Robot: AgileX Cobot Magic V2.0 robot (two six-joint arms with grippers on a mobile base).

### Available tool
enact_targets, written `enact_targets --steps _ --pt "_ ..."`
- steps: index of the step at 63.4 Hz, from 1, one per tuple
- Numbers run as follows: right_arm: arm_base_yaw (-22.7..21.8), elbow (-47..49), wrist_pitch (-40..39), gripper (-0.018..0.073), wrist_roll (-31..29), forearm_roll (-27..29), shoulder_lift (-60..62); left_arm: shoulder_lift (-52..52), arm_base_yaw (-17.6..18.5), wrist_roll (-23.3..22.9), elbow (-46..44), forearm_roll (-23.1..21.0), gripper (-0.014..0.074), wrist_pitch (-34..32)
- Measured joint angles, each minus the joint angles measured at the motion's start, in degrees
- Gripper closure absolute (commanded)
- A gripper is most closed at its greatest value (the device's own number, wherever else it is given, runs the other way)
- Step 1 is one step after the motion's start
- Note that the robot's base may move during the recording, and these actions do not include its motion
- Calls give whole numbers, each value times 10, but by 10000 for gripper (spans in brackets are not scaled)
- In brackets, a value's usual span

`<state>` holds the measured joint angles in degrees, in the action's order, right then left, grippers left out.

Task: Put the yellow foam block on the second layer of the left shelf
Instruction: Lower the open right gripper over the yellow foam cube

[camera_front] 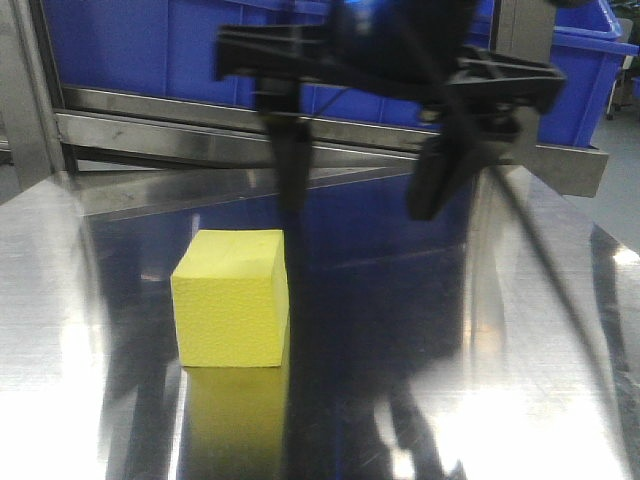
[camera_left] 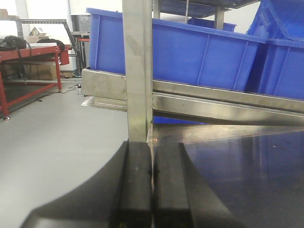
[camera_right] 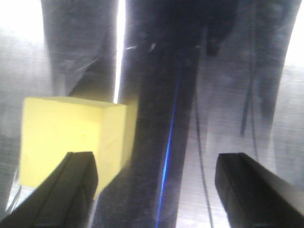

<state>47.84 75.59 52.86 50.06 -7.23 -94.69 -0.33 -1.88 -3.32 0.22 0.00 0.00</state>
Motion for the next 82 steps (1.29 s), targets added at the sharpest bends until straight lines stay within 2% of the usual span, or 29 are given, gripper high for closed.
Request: enact_targets --steps 19,37,55,82 --pt "42 99 43 -41 36 -11 -87 0 0 0 0 0 472 0" --pt "58 147 59 -41 60 -26 -125 0 0 0 0 0 472 0" --pt "62 157 63 -41 91 -37 -133 0 0 0 0 0 472 0" --pt "72 157 63 -41 95 -47 -143 0 0 0 0 0 472 0"
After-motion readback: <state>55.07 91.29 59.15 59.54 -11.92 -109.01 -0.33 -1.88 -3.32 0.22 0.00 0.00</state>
